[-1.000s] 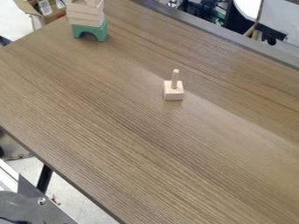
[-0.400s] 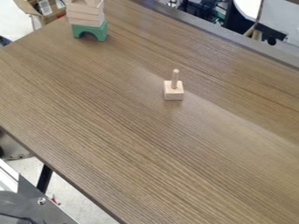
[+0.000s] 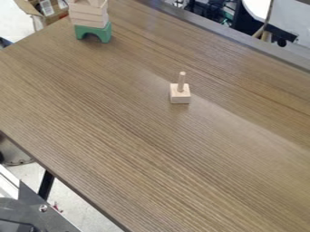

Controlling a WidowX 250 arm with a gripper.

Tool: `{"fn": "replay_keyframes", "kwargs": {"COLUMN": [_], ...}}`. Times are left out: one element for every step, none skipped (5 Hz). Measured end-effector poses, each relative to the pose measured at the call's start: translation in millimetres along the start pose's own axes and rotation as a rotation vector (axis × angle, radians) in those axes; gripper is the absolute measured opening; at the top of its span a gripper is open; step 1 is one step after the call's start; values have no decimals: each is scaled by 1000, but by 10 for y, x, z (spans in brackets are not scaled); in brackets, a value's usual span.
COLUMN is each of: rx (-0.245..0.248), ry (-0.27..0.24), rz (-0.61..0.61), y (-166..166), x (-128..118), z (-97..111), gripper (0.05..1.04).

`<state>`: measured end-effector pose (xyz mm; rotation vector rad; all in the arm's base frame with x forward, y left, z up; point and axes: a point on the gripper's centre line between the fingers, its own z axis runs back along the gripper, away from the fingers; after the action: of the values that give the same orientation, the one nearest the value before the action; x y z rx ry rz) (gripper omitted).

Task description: Remove the arch from the tower and put it in the middle of the table

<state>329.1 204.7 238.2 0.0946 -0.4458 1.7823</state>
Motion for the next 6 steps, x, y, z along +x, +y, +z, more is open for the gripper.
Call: {"fn": "replay_keyframes", "kwargs": {"rx": [48, 79, 59, 76, 82, 86], "ry": [-5, -3, 9, 22, 48, 52], "rz": [75, 117, 143, 167, 173, 166], "y": [8, 37, 6, 2, -21, -47], "x": [23, 85, 125, 175, 152, 132], "z": [-159, -301, -375, -599, -779, -898], "gripper": [998, 998, 998, 998, 998, 998]}}
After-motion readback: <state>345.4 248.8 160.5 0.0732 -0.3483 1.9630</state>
